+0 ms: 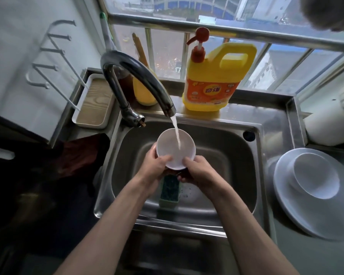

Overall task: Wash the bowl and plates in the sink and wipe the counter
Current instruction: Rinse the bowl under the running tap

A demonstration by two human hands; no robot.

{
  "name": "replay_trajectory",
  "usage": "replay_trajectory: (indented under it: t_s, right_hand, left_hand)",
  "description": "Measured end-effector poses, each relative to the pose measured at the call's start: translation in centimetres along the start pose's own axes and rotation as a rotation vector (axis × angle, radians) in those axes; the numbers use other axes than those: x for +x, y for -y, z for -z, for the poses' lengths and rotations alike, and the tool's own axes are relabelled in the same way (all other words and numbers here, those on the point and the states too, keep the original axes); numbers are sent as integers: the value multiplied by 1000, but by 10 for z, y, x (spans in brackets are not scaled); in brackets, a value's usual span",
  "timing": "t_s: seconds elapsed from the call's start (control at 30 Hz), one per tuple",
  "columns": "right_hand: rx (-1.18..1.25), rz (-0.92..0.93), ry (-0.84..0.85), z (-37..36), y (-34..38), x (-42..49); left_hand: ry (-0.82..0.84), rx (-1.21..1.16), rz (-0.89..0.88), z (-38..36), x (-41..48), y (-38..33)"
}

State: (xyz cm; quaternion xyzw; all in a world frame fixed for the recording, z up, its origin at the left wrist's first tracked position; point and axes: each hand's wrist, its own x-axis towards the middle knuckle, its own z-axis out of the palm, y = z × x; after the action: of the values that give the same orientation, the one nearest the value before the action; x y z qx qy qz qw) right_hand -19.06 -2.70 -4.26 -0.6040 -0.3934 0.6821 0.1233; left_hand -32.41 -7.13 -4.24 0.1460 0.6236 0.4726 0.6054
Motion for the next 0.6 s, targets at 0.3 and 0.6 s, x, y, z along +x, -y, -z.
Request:
replay_trajectory:
  t_s: [0.3, 0.6]
  right_hand:
    - [-38, 142, -53, 3, -10, 3]
    - [-715, 611, -458, 10, -13, 1]
  left_hand:
    - [-153, 907, -834, 30, 1, 2]
    - [-54, 1146, -874, 18, 2, -1]
